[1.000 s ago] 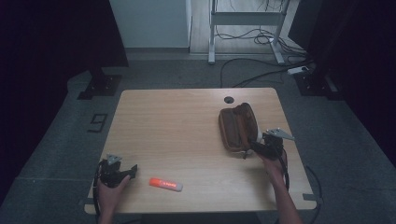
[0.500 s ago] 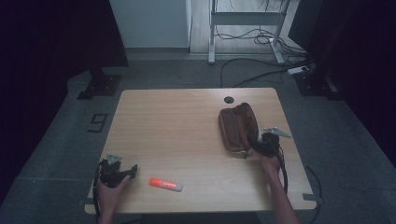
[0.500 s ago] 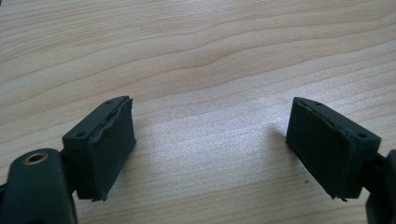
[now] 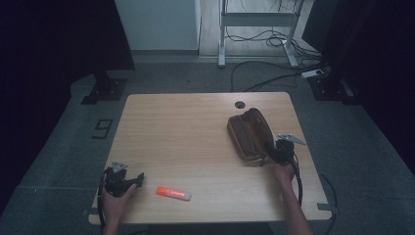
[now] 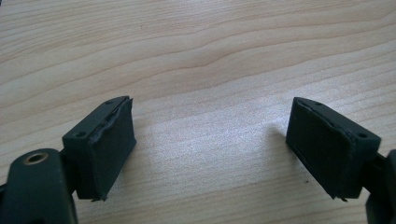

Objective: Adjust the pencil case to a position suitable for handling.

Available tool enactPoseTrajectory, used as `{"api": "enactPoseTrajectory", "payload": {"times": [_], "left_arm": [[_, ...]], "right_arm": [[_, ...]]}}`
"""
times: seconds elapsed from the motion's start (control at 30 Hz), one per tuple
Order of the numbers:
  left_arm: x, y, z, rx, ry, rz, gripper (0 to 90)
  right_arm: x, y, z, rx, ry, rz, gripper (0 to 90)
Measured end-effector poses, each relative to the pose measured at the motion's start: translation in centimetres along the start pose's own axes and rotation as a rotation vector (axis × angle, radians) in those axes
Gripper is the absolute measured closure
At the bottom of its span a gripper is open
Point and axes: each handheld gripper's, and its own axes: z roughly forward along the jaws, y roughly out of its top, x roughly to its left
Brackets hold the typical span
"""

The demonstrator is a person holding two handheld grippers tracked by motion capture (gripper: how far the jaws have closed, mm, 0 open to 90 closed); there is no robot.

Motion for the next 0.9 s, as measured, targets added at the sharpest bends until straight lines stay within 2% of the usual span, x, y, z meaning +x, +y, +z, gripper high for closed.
{"api": "enactPoseTrajectory", "payload": {"times": [0.1,0.13,0.57,0.77,0.9], "left_arm": [[0.0,0.0,0.0,0.0,0.0,0.0,15.3],[0.0,0.0,0.0,0.0,0.0,0.0,15.4],[0.0,0.0,0.0,0.0,0.0,-0.001,15.4],[0.0,0.0,0.0,-0.001,0.0,-0.001,15.4],[0.0,0.0,0.0,0.0,0.0,0.0,15.4]], "right_arm": [[-0.2,0.0,-0.1,-0.002,0.006,0.015,81.2],[-0.4,0.1,-0.2,-0.004,0.022,0.034,81.4],[-0.7,0.1,-1.1,-0.05,0.061,0.065,82.2],[-0.7,0.2,-1.4,-0.063,0.104,0.078,82.8],[-0.7,0.3,-1.5,-0.069,0.112,0.085,82.8]]}}
